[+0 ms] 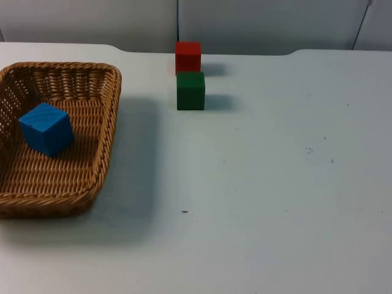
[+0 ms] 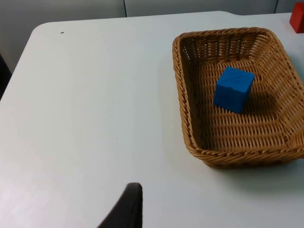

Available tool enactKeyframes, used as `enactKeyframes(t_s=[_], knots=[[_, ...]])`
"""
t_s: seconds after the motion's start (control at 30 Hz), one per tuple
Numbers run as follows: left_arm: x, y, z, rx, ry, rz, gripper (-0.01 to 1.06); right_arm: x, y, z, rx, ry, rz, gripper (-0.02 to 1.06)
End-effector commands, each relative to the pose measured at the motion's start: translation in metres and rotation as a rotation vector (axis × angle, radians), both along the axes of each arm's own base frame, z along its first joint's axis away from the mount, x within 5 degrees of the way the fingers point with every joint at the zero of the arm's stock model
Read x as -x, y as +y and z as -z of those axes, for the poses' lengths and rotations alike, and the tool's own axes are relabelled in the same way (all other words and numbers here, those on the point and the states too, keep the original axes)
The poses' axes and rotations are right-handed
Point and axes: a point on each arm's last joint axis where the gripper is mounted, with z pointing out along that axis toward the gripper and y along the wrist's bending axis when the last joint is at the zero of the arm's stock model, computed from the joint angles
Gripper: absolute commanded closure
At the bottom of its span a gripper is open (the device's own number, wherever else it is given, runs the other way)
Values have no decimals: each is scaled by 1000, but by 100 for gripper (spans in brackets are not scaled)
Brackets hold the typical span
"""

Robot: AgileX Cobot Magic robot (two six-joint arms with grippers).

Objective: Pick up the basket with the left hand and place the blue cube into the basket with the right hand.

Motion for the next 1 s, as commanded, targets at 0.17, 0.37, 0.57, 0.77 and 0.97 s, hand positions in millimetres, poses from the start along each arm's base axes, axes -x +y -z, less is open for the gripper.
enactKeyframes(t_s=[0.17,0.37,0.57,0.77,0.97], knots=[[-1,0,2,1,-8,8,7,0,0,0,-9,-13,-8,0],[-1,0,1,2,-10,7,7,0,0,-1,-11,-14,-6,0],[-1,0,1,2,-10,7,7,0,0,-1,-11,-14,-6,0],[-1,0,1,2,-10,7,7,1,0,-1,-11,-14,91,0],[-1,0,1,2,-10,7,7,3,0,-1,-9,-15,309,0]])
